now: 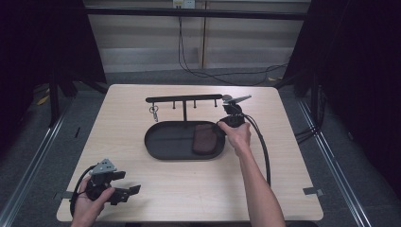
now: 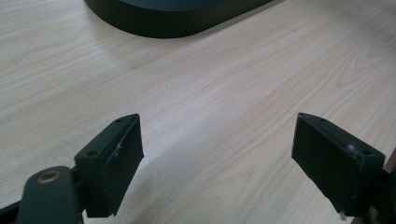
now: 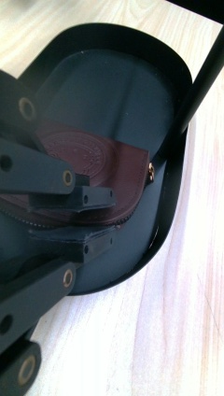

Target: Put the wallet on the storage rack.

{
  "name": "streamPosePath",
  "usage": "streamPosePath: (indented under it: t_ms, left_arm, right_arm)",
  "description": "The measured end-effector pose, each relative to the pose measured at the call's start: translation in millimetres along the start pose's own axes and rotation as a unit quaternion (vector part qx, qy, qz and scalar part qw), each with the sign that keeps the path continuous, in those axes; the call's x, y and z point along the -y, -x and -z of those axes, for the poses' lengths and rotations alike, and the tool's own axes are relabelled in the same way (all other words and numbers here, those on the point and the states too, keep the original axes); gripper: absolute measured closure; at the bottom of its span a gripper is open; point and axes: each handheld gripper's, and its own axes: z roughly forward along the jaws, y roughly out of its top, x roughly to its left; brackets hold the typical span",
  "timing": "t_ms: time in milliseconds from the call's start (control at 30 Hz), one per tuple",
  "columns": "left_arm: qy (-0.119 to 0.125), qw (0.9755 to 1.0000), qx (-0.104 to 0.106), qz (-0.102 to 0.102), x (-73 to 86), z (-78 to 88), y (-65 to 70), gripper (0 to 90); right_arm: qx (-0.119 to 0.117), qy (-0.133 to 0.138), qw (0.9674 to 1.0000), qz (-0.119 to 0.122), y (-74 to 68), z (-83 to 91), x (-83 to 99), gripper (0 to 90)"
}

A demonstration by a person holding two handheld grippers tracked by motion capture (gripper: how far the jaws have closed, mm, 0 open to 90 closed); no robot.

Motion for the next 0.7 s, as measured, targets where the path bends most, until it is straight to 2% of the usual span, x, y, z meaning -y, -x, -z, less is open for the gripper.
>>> streamPosePath:
  t_ms: [100,167,233,433,567,600,700]
  left_arm:
    - [0.001,1.0000,0.002,0.005,0.0,0.3,0.0,16.4]
    - [0.002,1.0000,0.001,0.007,-0.1,0.2,-0.7,16.3]
    - [0.002,1.0000,0.002,0.008,-0.1,0.0,-0.3,16.4]
    - [0.004,0.9999,0.003,0.009,-0.1,0.2,-0.2,16.3]
    - [0.003,1.0000,0.002,0.009,0.1,-0.6,-0.3,16.3]
    - [0.002,1.0000,0.003,0.008,0.1,-0.8,-0.4,16.3]
    - [0.008,0.9999,0.004,0.014,-0.1,-0.5,-0.1,16.3]
  right_arm:
    - [0.005,0.002,1.0000,0.002,1.5,0.4,1.5,79.3]
    - [0.005,0.006,1.0000,0.002,1.6,1.8,1.8,75.8]
    - [0.010,0.008,0.9999,0.010,0.8,2.4,2.3,74.6]
    - [0.003,0.025,0.9995,0.016,-4.0,9.3,2.3,66.2]
    - [-0.001,0.038,0.9988,0.030,-8.0,19.5,2.9,50.6]
    - [-0.004,0.045,0.9982,0.040,-9.0,23.1,3.6,45.5]
    - [-0.004,0.056,0.9970,0.053,-11.0,31.0,5.1,38.0]
